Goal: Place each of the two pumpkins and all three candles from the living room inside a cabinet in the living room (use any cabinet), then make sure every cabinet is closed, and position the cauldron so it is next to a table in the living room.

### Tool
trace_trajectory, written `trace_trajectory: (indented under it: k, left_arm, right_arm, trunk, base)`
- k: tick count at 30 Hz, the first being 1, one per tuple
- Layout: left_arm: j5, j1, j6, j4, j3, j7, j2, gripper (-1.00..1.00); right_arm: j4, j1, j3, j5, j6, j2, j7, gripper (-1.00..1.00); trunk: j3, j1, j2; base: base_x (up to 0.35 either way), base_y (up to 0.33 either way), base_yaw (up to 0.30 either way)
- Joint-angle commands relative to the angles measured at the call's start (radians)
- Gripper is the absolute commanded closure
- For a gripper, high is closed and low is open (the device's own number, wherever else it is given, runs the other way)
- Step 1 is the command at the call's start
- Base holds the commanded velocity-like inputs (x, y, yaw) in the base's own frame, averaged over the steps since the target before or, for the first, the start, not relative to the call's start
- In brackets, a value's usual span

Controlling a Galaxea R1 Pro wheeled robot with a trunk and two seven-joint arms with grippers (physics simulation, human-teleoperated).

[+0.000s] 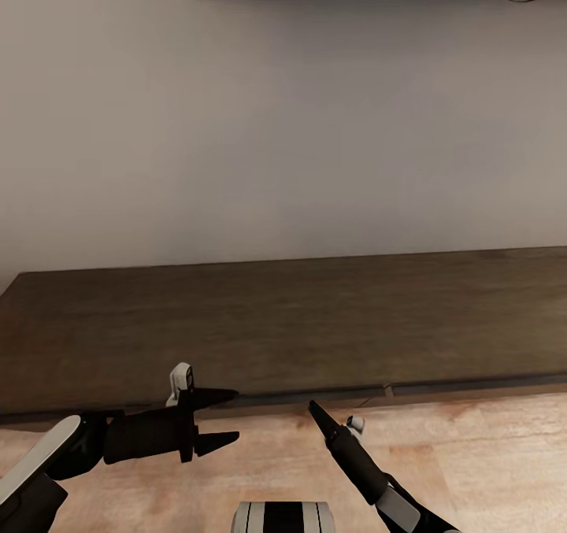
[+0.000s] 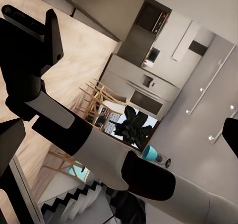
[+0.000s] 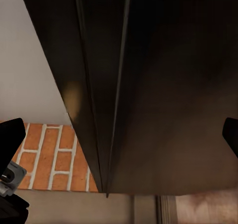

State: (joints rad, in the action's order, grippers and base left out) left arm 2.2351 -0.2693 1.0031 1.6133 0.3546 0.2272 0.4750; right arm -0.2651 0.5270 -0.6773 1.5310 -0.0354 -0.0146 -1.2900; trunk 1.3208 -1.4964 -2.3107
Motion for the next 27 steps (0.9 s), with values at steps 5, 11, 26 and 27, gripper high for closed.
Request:
trace_trajectory:
  k: [5, 11, 26, 27]
  left_arm:
    - [0.011, -0.001, 0.0, 0.0, 0.0, 0.008, 0.001, -1.0]
    - [0.011, -0.001, 0.0, 0.0, 0.001, 0.009, 0.0, -1.0]
    - [0.011, -0.001, 0.0, 0.0, 0.001, 0.008, 0.0, -1.0]
    - [0.011, -0.001, 0.0, 0.0, 0.001, 0.009, 0.0, -1.0]
  right_arm:
    - [0.0, 0.001, -0.008, 0.009, -0.004, -0.001, -0.001, -1.0]
    - [0.0, 0.001, -0.008, 0.008, -0.004, -0.001, 0.0, -1.0]
    - [0.0, 0.001, -0.008, 0.008, -0.003, -0.001, 0.0, 1.0]
    - [0.0, 0.001, -0.008, 0.008, -0.003, -0.001, 0.0, 1.0]
  trunk:
    - [0.001, 0.0, 0.0]
    - [0.001, 0.0, 0.0]
    - [0.001, 0.0, 0.0]
    - [0.001, 0.0, 0.0]
  base:
    - [0.068, 0.0, 0.0]
    - [0.007, 0.0, 0.0]
    - [0.0, 0.0, 0.0]
    - [0.0, 0.0, 0.0]
